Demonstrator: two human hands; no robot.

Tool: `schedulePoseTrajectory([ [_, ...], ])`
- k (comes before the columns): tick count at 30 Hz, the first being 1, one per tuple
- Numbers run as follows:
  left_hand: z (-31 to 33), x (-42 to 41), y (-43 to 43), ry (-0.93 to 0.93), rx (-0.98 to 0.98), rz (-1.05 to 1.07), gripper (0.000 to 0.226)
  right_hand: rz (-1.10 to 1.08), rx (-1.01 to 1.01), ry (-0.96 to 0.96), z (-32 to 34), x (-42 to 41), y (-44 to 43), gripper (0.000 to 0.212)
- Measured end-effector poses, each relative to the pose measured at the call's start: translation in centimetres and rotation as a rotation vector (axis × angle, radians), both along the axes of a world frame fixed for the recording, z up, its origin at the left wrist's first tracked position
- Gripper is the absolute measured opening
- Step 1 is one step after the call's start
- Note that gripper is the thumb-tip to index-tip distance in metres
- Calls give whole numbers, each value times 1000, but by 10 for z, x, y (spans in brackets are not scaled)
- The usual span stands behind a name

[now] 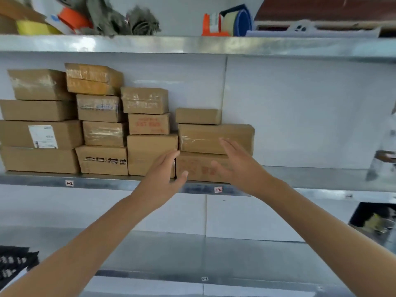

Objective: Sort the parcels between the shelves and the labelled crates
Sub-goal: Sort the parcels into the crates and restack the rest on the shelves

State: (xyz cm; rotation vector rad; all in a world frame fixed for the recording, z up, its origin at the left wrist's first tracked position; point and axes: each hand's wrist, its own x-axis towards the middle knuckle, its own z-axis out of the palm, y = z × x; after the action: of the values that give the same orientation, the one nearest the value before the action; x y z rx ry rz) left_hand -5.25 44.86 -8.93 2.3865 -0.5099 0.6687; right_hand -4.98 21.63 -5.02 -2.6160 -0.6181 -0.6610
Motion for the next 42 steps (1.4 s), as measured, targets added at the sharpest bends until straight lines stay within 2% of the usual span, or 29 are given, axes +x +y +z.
schedulePoseTrajectory([
  [5,39,42,-20,-52,-52,102,63,13,14,-60,30,44,-15,62],
  [8,61,61,-30,-18,-179,149,63,38,59,-66,42,70,-9,65],
  [10,72,75,-37,45,-262,154,66,37,96,-38,50,87,-5,69],
  [13,82,94,-40,220,-294,168,81,22,137,64,61,108,1,76],
  [17,90,113,-38,298,-462,145,83,10,297,203,68,128,2,76],
  [20,91,118,-42,271,-609,109,64,13,306,166,68,138,2,61],
  [24,91,115,-39,233,-812,29,63,92,474,96,69,137,-1,49],
  [28,91,87,-35,46,-906,29,47,244,659,46,69,112,-6,43],
  [32,71,41,-30,-66,-1001,-15,24,339,806,20,51,78,-5,32],
  [36,30,-4,-28,-85,-1078,40,5,388,910,47,11,47,1,21],
  [39,-11,-32,-24,-113,-1118,147,8,393,953,97,-30,29,13,19],
  [42,-54,-58,-19,-135,-1085,292,8,361,868,121,-78,15,27,20],
])
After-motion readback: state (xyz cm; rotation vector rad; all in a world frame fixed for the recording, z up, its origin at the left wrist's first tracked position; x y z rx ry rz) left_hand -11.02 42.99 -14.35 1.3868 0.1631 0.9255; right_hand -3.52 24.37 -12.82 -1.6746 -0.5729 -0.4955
